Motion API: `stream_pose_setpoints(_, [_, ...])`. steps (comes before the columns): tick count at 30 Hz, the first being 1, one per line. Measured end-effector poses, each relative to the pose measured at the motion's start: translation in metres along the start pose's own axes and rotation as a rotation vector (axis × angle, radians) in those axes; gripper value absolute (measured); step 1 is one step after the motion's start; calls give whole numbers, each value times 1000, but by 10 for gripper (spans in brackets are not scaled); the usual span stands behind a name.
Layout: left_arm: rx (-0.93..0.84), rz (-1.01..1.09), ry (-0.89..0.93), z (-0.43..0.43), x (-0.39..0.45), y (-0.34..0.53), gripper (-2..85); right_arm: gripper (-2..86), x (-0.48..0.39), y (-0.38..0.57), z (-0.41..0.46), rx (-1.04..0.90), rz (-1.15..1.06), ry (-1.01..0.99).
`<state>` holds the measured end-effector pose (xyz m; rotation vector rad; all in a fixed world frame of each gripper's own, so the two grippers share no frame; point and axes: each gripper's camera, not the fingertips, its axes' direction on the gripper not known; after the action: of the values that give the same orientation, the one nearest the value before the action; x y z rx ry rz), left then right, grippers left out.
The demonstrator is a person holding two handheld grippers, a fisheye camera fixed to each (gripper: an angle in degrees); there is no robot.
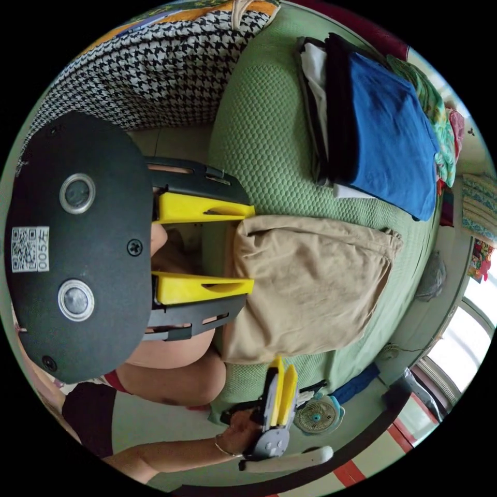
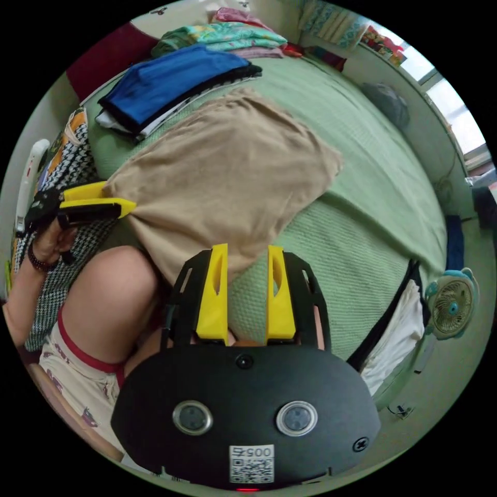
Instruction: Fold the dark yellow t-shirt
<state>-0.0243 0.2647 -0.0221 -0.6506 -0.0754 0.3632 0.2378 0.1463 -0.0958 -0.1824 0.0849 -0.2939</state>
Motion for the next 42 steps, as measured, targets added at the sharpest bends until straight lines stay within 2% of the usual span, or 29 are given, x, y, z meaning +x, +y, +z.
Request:
stream_pose_setpoints(6, [-21, -31, 45, 12, 17, 0, 118, 132, 85, -24, -3, 120, 316, -86])
stream_pose_setpoints(13, [-25, -35, 78, 25, 43, 4, 94, 118, 118, -47, 21, 124, 377, -162])
stream_pose_setpoints(17, [-17, -13, 69, 28, 66, 8, 76, 63, 119, -35, 8, 166, 387, -241])
stream_pose_setpoints(20, [19, 10, 74, 20, 87, 14, 69, 1, 117, -19, -21, 230, 383, -222])
stream_pose_setpoints(25, [85, 67, 51, -4, 137, 21, 65, -9, 115, -2, -84, 297, 342, -167])
stream_pose_setpoints(31, [170, 182, 119, -33, 214, 36, 63, -9, 120, 20, -169, 348, 302, 14])
stream_pose_setpoints(37, [253, 325, 199, -45, 316, 56, 62, -9, 178, 77, -237, 380, 352, 134])
stream_pose_setpoints(42, [303, 412, 310, -40, 407, 62, 62, -9, 263, 129, -283, 354, 400, 284])
